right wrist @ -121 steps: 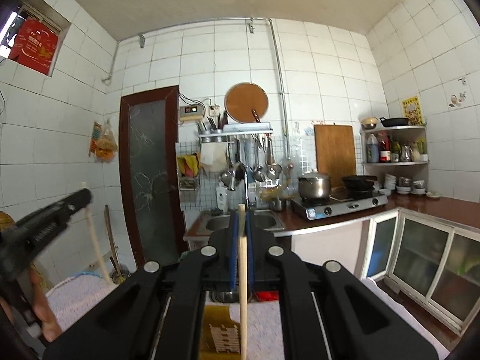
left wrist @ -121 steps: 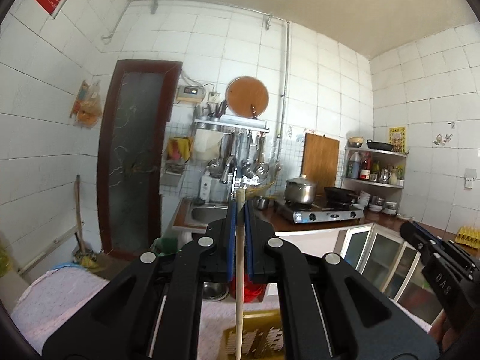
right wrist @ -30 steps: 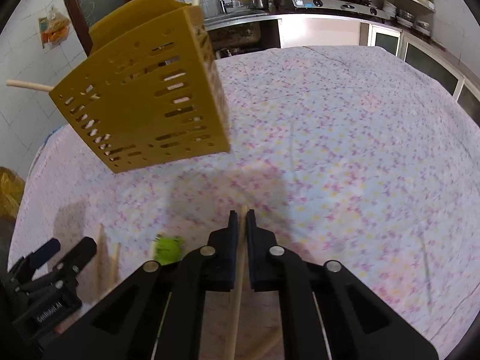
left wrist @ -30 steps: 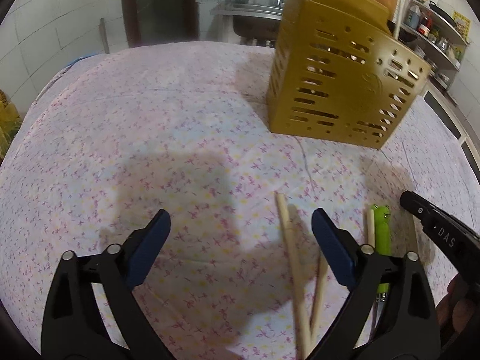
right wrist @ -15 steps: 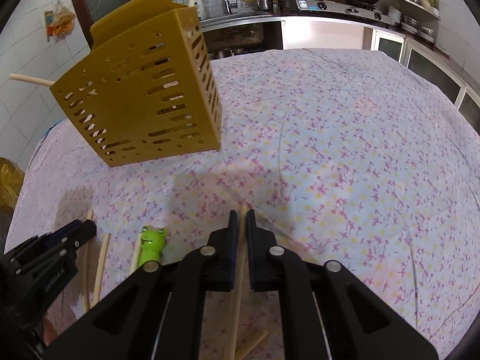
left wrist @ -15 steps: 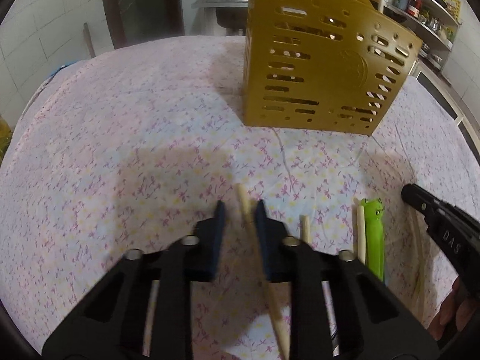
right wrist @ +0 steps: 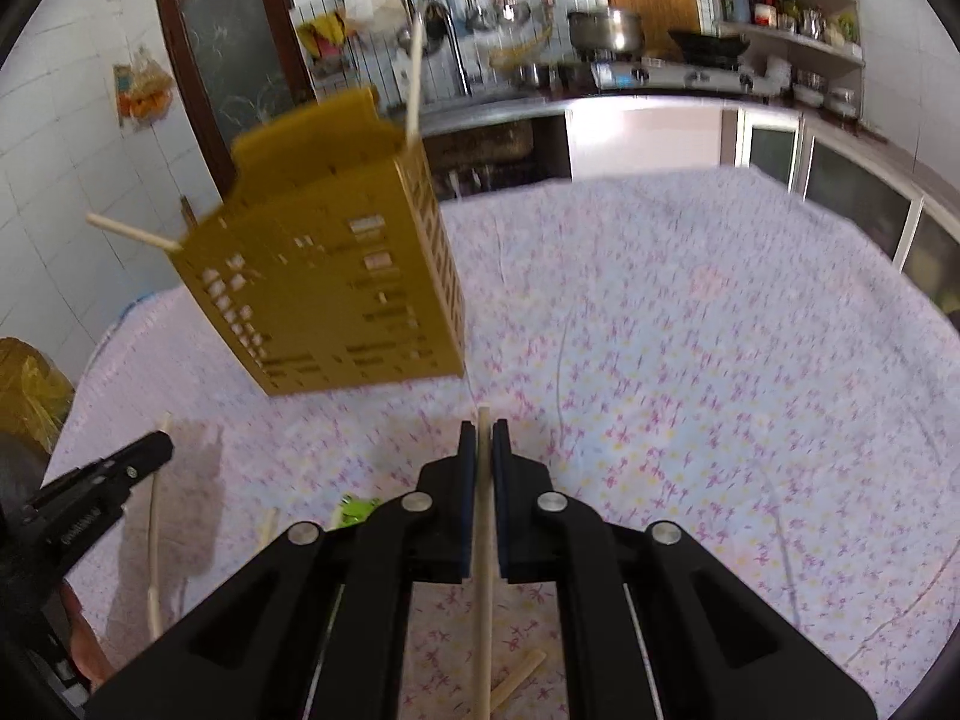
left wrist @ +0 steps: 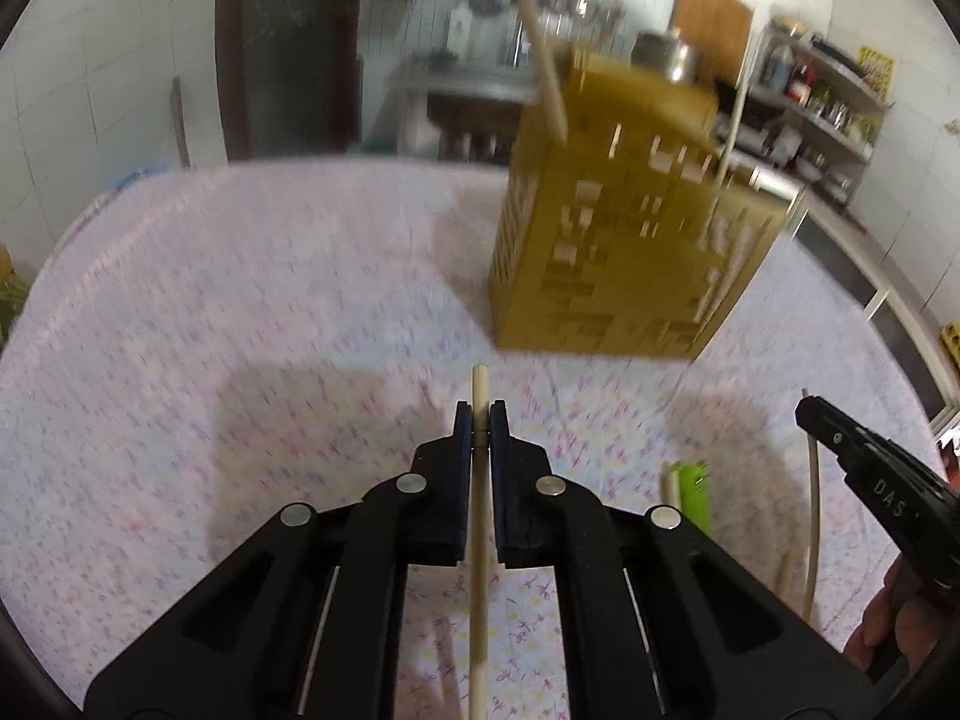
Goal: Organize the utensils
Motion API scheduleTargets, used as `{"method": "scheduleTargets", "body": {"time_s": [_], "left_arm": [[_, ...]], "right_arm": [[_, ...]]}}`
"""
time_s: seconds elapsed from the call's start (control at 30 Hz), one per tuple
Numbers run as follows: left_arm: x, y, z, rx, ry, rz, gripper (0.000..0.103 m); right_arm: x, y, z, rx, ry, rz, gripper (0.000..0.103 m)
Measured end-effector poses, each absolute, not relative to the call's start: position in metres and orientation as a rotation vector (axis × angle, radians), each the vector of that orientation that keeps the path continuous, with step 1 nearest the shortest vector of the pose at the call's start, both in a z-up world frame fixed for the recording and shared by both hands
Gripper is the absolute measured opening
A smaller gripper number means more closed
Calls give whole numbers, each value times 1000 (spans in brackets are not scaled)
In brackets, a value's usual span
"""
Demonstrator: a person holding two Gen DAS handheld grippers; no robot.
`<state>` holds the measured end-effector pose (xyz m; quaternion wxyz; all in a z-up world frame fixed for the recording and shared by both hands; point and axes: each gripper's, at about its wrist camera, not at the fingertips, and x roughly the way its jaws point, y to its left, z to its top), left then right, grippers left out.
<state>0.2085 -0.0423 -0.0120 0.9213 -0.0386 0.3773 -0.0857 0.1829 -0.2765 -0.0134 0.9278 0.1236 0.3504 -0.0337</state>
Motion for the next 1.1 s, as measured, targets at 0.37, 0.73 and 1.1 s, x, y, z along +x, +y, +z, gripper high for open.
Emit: {"method": "scheduleTargets", "body": {"time_s": [0.37, 0.73, 1.1], "left_arm": [[148, -22, 40, -62, 506, -158, 4], [103, -20, 53, -14, 363, -132, 5], [91, -25, 87, -23, 285, -142, 4]], "right_arm": [[125, -267, 35, 183, 453, -86, 6], [66, -263, 56, 137, 294, -113, 5], [64, -260, 92, 124, 180, -104, 5]]}}
